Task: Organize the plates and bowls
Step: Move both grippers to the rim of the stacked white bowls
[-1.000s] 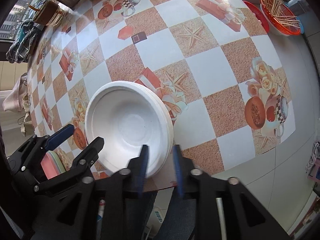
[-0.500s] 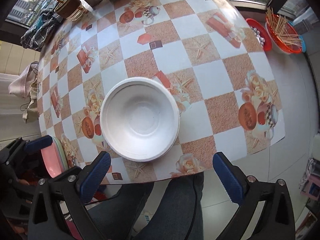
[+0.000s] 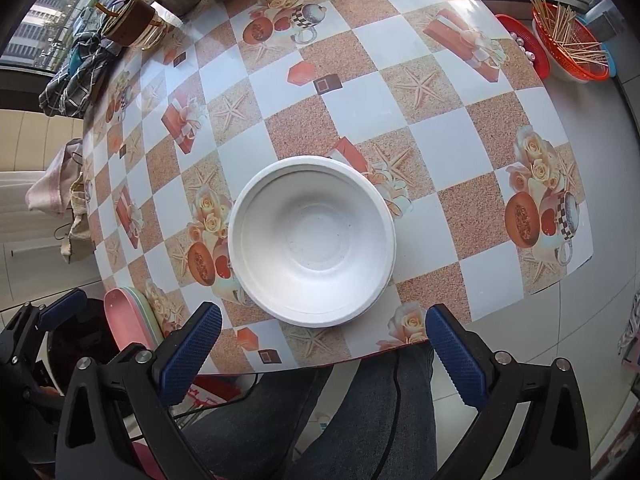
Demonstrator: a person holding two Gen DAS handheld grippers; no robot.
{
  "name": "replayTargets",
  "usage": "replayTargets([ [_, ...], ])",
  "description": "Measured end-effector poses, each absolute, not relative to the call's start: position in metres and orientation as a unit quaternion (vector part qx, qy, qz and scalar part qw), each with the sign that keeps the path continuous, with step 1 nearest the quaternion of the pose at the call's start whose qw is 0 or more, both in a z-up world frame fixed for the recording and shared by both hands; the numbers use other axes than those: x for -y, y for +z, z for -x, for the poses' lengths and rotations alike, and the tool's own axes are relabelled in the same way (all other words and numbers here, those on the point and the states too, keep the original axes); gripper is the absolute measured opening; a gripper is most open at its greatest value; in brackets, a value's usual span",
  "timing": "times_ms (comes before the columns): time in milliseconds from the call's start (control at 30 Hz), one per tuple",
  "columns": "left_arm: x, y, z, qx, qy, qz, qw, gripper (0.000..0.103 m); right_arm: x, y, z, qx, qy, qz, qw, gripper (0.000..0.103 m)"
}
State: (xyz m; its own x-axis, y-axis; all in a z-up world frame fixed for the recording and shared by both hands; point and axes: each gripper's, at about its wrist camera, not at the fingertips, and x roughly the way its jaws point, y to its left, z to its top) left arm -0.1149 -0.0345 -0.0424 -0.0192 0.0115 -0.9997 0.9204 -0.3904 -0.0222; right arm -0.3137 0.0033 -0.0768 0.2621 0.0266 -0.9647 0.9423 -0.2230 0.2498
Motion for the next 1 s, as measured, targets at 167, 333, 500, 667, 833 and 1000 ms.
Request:
replayTargets([
  [167, 0.035, -0.035, 0.110, -0.387, -0.593, -0.585, 0.395, 0.096, 0.001, -0.077, 0.313, -0.379, -0.465, -0.636, 0.486, 0.103],
  [333, 0.037, -0.033, 0.099, -0.397, -0.588, -0.576, 0.407, 0.096, 0.003, -0.081, 0.316, -0.370, -0.458, -0.652, 0.477, 0.103],
  [500, 0.039, -0.027, 0.088, -0.400, -0.585, -0.566, 0.422, 0.096, 0.006, -0.083, 0.315, -0.364, -0.455, -0.665, 0.467, 0.103],
  [667, 0.042, -0.025, 0.074, -0.412, -0.577, -0.554, 0.436, 0.096, 0.013, -0.084, 0.308, -0.364, -0.444, -0.671, 0.470, 0.103],
  [833, 0.044, -0.022, 0.062, -0.421, -0.571, -0.543, 0.449, 0.096, 0.021, -0.082, 0.301, -0.368, -0.440, -0.668, 0.474, 0.103],
  [1000, 0.047, -0.019, 0.052, -0.430, -0.567, -0.531, 0.459, 0.096, 0.029, -0.081, 0.295, -0.378, -0.434, -0.663, 0.479, 0.103],
])
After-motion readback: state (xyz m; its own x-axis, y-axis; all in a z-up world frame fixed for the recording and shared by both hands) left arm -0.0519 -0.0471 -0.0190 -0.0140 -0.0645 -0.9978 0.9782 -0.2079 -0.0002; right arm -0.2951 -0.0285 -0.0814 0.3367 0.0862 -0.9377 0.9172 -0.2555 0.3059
